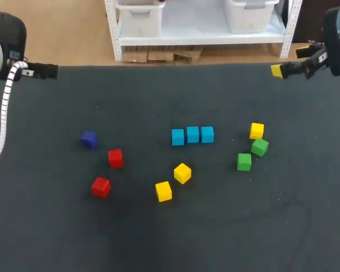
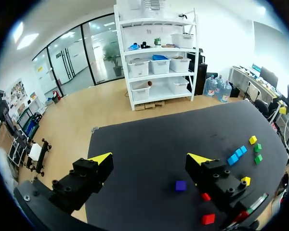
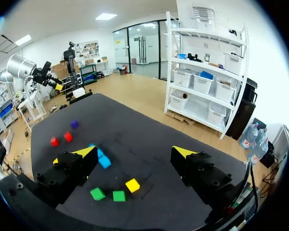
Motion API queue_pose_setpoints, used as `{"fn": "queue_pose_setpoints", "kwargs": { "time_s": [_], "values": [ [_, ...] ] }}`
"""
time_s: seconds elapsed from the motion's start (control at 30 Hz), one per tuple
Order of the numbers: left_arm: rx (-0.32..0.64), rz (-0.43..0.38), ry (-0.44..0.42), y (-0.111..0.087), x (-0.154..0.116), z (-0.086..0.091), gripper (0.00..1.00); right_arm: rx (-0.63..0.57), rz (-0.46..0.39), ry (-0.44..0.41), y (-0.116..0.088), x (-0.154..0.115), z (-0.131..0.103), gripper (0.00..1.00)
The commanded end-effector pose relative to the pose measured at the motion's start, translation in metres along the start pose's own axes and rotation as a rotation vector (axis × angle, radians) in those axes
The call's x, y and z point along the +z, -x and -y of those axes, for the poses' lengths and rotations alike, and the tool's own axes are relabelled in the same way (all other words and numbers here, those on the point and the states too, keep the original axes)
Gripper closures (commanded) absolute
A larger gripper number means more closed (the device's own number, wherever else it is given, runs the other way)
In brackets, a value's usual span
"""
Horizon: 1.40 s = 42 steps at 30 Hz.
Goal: Place the blue cubes, place green cubes on the blue cubes, place the yellow cubes on the green cubes, then place the red cubes on the yellow cubes, and place purple cube on the red cubes.
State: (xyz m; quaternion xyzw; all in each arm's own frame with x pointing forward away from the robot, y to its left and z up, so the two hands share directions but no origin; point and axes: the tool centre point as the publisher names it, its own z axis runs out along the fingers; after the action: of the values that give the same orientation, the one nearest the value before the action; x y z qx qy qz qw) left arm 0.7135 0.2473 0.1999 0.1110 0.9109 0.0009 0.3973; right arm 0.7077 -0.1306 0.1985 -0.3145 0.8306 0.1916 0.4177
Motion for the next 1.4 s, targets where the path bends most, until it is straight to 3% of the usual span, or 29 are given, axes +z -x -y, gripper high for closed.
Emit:
{"fn": "queue_pose_setpoints", "kwargs": {
  "time_s": [0.03,0.23,0.4,0.73,0.97,1.4],
  "values": [
    [0.002,-0.002,-0.008,0.001,0.0,-0.002,0.0,-0.037,-0.081,-0.002,-0.006,0.014,-0.006,0.0],
    [0.002,-0.002,-0.008,0.001,0.0,-0.002,0.0,-0.122,-0.186,0.035,-0.019,0.019,-0.026,0.0],
    [0.002,-0.002,-0.008,0.001,0.0,-0.002,0.0,-0.245,-0.393,-0.002,-0.045,0.027,-0.042,0.0],
    [0.002,-0.002,-0.008,0.001,0.0,-0.002,0.0,-0.219,-0.612,0.067,-0.092,0.033,-0.051,0.0],
    [0.002,-0.002,-0.008,0.001,0.0,-0.002,0.0,-0.229,-0.681,0.092,-0.111,0.048,-0.06,0.0],
    [0.002,-0.002,-0.008,0.001,0.0,-0.002,0.0,-0.131,-0.757,0.159,-0.145,0.067,-0.044,0.0]
  ]
}}
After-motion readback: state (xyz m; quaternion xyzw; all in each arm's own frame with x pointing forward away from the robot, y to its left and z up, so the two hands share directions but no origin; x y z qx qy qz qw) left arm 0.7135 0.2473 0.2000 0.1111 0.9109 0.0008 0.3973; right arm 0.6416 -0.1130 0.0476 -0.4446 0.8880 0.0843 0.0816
